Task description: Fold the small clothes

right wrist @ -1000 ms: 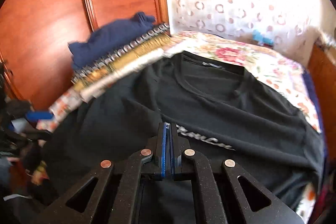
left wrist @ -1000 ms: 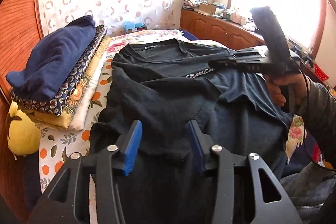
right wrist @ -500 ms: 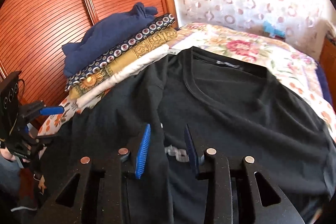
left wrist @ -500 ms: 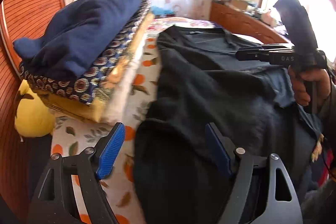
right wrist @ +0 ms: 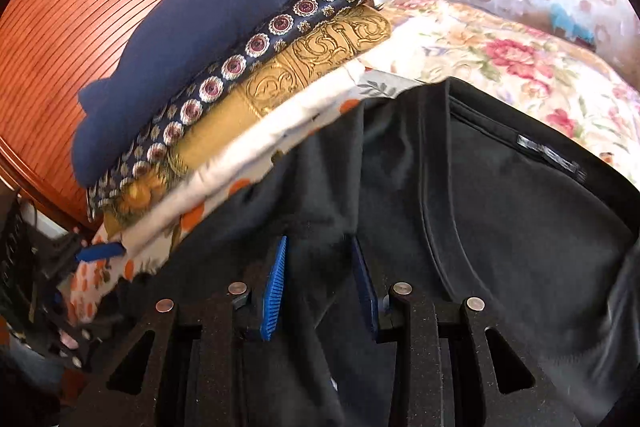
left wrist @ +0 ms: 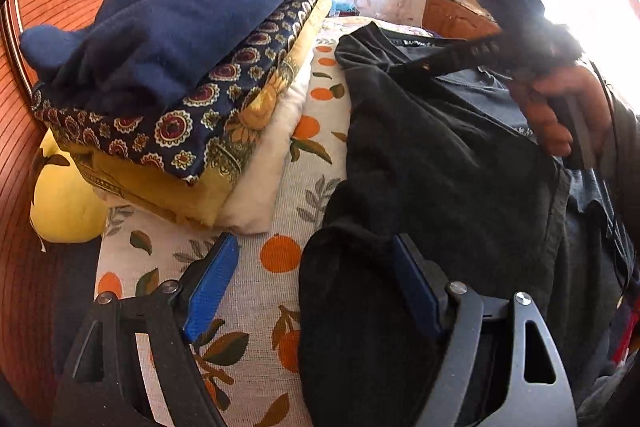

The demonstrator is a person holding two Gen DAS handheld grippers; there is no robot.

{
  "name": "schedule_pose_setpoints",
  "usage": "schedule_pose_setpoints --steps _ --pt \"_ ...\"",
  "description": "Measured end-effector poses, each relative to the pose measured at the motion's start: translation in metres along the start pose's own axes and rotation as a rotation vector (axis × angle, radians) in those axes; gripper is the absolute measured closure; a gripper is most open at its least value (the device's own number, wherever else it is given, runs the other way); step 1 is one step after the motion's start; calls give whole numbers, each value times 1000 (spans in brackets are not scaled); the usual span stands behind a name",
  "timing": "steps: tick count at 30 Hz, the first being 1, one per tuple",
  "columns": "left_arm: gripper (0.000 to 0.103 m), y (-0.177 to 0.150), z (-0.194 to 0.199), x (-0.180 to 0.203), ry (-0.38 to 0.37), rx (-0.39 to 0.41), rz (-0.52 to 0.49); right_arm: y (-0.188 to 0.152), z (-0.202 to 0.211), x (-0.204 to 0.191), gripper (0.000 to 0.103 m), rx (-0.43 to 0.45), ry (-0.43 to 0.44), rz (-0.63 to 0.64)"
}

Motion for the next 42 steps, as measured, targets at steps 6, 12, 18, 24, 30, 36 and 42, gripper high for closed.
schedule_pose_setpoints --steps 6,12,18,24,30,36,42 --pt "24 -1 0 2 15 6 -13 19 2 4 96 73 -61 102" --pt "24 0 -2 1 19 9 -11 20 5 19 81 101 -197 112" --pt "24 1 -2 0 18 6 -13 -16 37 48 70 123 -246 59" --pt "24 4 10 -7 28 43 6 -86 103 81 47 184 -342 -17" --pt "23 36 36 6 50 100 -28 -167 174 125 47 247 -423 -162" --pt "23 83 46 47 5 165 -83 -220 209 158 47 296 -523 -292" --pt "24 111 17 119 -116 160 -165 -251 219 177 47 292 -568 -385"
Point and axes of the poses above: each gripper's, at about its wrist camera, not at the fingertips, and z roughly against the way its jaws point, x to its right, y to its top, the point moved 10 cm from there along -z, roughly the way its jaws point, and after that the axes turned 4 degrees about -y, right-handed, at the moved point
